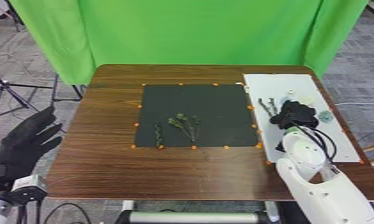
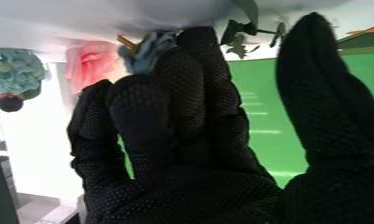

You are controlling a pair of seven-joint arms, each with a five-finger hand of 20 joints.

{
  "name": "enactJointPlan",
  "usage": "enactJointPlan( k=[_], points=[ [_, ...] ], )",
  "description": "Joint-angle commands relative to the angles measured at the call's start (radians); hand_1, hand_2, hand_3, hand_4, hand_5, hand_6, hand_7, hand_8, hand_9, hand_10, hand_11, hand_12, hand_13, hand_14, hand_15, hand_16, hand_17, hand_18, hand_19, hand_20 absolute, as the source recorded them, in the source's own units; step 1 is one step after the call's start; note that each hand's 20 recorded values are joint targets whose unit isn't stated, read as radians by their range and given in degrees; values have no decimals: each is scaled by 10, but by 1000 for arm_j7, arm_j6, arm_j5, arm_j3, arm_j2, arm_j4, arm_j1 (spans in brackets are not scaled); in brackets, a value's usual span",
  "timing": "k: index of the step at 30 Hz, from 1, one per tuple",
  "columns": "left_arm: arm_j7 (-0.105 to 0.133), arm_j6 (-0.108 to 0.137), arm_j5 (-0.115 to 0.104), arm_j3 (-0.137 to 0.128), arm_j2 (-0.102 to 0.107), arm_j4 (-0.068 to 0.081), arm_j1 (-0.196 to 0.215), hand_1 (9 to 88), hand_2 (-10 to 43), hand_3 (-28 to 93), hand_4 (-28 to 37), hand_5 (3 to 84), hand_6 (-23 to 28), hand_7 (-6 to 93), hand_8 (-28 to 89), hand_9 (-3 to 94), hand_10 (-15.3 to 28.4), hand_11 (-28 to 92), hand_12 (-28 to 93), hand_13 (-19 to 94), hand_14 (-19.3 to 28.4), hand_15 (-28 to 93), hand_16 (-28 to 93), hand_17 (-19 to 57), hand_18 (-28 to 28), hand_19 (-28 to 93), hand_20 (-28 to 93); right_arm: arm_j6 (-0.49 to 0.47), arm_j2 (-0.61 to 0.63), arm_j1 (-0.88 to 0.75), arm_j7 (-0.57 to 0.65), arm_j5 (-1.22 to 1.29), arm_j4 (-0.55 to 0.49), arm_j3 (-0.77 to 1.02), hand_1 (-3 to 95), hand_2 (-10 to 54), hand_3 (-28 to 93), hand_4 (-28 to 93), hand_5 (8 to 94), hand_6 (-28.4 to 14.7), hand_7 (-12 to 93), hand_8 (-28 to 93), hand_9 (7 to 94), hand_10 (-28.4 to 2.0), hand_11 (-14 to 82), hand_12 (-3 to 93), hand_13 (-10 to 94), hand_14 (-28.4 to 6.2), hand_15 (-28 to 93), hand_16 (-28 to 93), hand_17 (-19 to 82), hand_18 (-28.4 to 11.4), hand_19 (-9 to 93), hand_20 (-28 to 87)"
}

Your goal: Arrange flowers

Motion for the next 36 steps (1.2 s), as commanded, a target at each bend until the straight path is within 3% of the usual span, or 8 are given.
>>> enactJointPlan(
  k=[1, 3, 7, 14, 20, 28, 33, 36],
  points=[
    [-6, -7, -2, -2, 8, 4, 6, 204, -13, 704, -283, 208, 8, 209, -103, 167, 87, 112, 203, 138, 108, 143, 83, -111, 182, 365, 97, -30, -10, -22, -41, 16, 13, -10, 448, -95, 709, -283, 656, 9, 489, 91, 716, -103, 586, 465, 707, -74, 788, 335, 286, -211, 810, 480],
    [-5, -4, -5, -3, 13, 4, 8, 204, -13, 703, -283, 208, 8, 209, -103, 167, 87, 112, 202, 138, 108, 143, 83, -111, 182, 365, 97, -67, -18, -24, -56, 52, 2, 2, 494, -95, 723, -283, 692, 22, 520, 145, 765, -91, 582, 502, 737, -68, 804, 344, 312, -207, 829, 479],
    [-6, -5, -7, -3, 16, 6, 8, 204, -13, 704, -283, 208, 8, 210, -103, 168, 87, 112, 202, 138, 108, 143, 82, -110, 182, 365, 97, -88, -25, -35, -86, 122, -7, 24, 496, -95, 756, -283, 704, 25, 522, 176, 778, -86, 584, 517, 752, -65, 811, 353, 323, -208, 837, 478],
    [-8, -9, -2, -4, 9, 6, 4, 205, -12, 704, -283, 209, 9, 208, -104, 168, 88, 113, 201, 138, 108, 143, 83, -110, 182, 365, 97, -4, -15, -67, -123, 125, -35, 44, 471, -95, 816, -283, 687, 20, 544, 207, 778, -84, 593, 540, 754, -68, 820, 360, 322, -210, 835, 478],
    [-6, -9, 0, -5, 5, 5, 7, 206, -11, 703, -283, 209, 8, 209, -103, 167, 87, 113, 202, 138, 108, 143, 82, -110, 182, 365, 97, 61, -15, -97, -160, 193, -118, 75, 463, -95, 830, -282, 681, 18, 560, 207, 779, -83, 604, 536, 756, -68, 827, 359, 322, -210, 833, 480],
    [-11, -9, 1, -5, 0, 2, 8, 206, -11, 705, -283, 208, 8, 209, -104, 168, 87, 113, 201, 138, 108, 144, 82, -110, 182, 366, 97, 65, -36, -119, -195, 252, -221, 66, 460, -95, 834, -280, 680, 17, 567, 205, 779, -82, 607, 536, 757, -68, 830, 360, 323, -210, 833, 481],
    [-8, -10, 2, -2, -1, 2, 8, 207, -10, 705, -283, 208, 8, 209, -103, 168, 87, 113, 201, 138, 108, 143, 83, -110, 182, 366, 97, 44, -35, -89, -97, 20, -190, 11, 454, -95, 833, -275, 678, 18, 567, 201, 777, -83, 608, 537, 755, -68, 830, 362, 322, -211, 834, 481],
    [-6, -6, 2, -4, -2, 1, 12, 206, -10, 706, -283, 208, 8, 209, -103, 168, 87, 113, 201, 138, 108, 143, 83, -110, 182, 365, 97, -32, -28, -66, -12, -16, -191, 10, 385, -95, 736, -282, 659, 16, 555, 168, 745, -97, 632, 482, 738, -73, 824, 374, 310, -213, 831, 481]
  ],
)
